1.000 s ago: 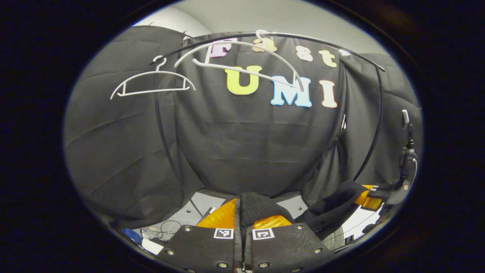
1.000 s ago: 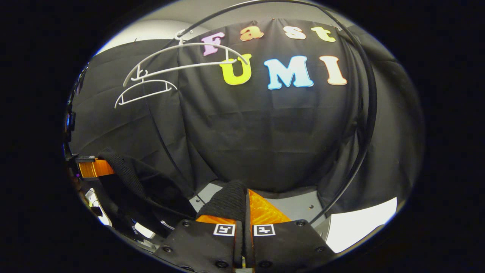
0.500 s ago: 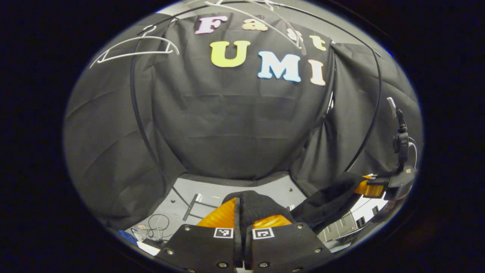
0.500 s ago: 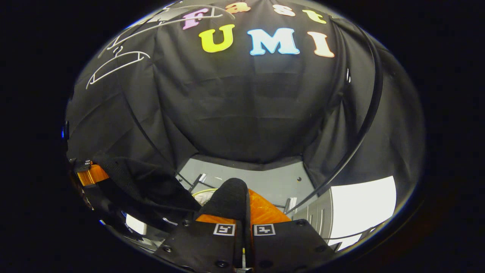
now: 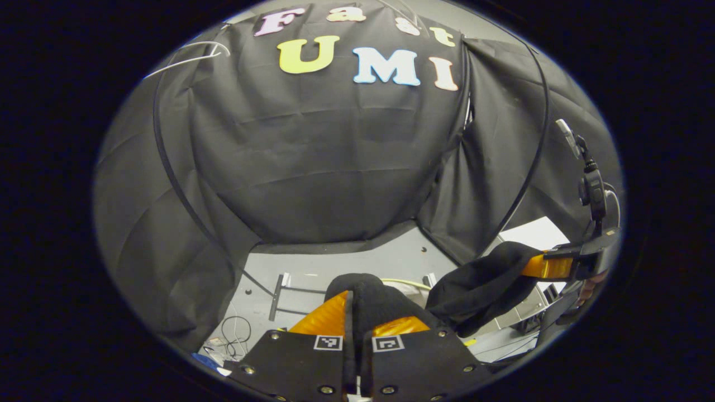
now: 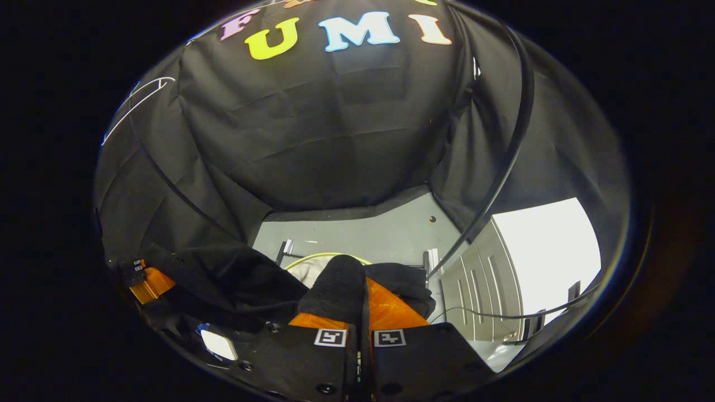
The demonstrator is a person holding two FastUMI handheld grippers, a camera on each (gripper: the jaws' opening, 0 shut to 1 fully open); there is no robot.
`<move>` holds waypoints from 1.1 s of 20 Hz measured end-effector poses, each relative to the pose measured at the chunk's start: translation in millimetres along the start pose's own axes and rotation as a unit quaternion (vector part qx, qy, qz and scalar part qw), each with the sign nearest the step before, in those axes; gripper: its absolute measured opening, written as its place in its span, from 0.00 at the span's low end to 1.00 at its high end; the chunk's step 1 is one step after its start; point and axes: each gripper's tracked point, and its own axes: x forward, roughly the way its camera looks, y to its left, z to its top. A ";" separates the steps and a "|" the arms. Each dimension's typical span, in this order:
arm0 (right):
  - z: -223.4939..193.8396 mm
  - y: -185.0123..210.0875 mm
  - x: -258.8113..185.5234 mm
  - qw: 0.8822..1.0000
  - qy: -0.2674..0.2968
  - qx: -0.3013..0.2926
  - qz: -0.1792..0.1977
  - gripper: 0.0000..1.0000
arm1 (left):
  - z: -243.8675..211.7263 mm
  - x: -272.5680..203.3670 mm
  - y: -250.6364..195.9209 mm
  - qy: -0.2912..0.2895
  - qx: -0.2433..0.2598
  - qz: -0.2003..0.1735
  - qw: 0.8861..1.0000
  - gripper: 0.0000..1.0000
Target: Grasp the clothes on the hanger with both hands and then place them into the laundry hamper below.
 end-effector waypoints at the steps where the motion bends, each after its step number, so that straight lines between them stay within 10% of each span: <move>1: -1.0 -1.2 -0.1 1.000 0.001 0.002 -0.003 0.04 | -1.1 3.4 -0.6 0.003 -0.001 -0.003 1.000 0.04; 17: -28.5 -7.8 -1.8 0.998 0.056 0.000 -0.014 0.04 | -48.6 10.2 4.7 0.075 0.008 0.022 0.997 0.05; 20: -36.4 -13.3 -7.1 0.998 0.069 0.002 -0.006 0.37 | -62.4 7.7 6.6 0.093 -0.018 0.030 0.995 0.12; 22: -37.3 -14.7 -13.9 0.998 0.067 0.004 -0.003 0.61 | -57.7 3.0 7.8 0.086 -0.023 0.033 0.995 0.46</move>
